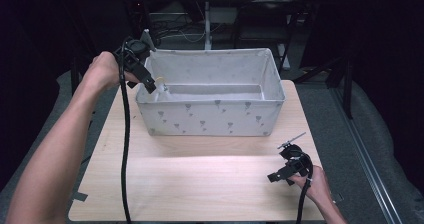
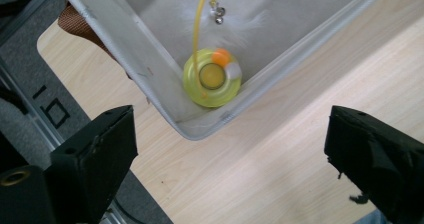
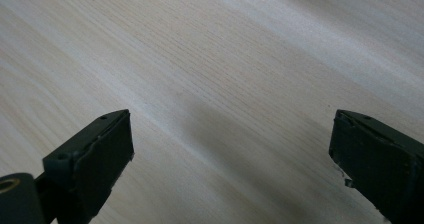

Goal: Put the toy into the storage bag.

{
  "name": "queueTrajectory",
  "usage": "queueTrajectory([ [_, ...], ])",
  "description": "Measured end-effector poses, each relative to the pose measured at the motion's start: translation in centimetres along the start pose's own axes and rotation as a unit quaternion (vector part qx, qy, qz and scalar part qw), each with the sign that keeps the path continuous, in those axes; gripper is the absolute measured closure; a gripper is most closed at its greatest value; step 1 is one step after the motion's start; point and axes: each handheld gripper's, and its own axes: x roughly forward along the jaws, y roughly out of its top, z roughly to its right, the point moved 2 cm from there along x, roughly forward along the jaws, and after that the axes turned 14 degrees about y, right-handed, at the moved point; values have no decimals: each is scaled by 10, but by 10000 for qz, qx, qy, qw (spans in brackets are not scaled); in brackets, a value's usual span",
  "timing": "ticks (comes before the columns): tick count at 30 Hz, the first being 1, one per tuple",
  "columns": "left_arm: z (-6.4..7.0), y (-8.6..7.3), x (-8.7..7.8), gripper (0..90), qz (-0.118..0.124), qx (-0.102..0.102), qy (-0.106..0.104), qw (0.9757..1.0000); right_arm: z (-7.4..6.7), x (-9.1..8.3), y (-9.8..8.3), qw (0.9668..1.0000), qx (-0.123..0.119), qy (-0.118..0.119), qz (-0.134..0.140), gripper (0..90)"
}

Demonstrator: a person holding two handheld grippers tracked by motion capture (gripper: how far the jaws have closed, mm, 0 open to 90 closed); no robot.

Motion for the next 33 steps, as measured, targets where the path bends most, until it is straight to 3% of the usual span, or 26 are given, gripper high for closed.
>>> queueTrajectory([
  [8,21,-22,-13,11,117,269,49,9996,0,0,0,10000,-14,-1,-2,38],
  [16,44,-53,-10,1,211,529,27,9984,-1,1,0,10000,-22,-13,-49,38],
  [24,67,-94,18,1,143,580,-77,9982,-1,1,0,10000,10,-10,-48,38],
  [26,74,-104,28,1,70,622,-98,9980,-2,3,0,9999,93,5,84,38],
  [29,84,-117,40,1,-28,667,-100,9977,-2,3,0,9999,95,-13,42,37],
  [33,96,-132,53,1,5,660,-193,9976,-2,3,0,9999,95,-20,28,37],
])
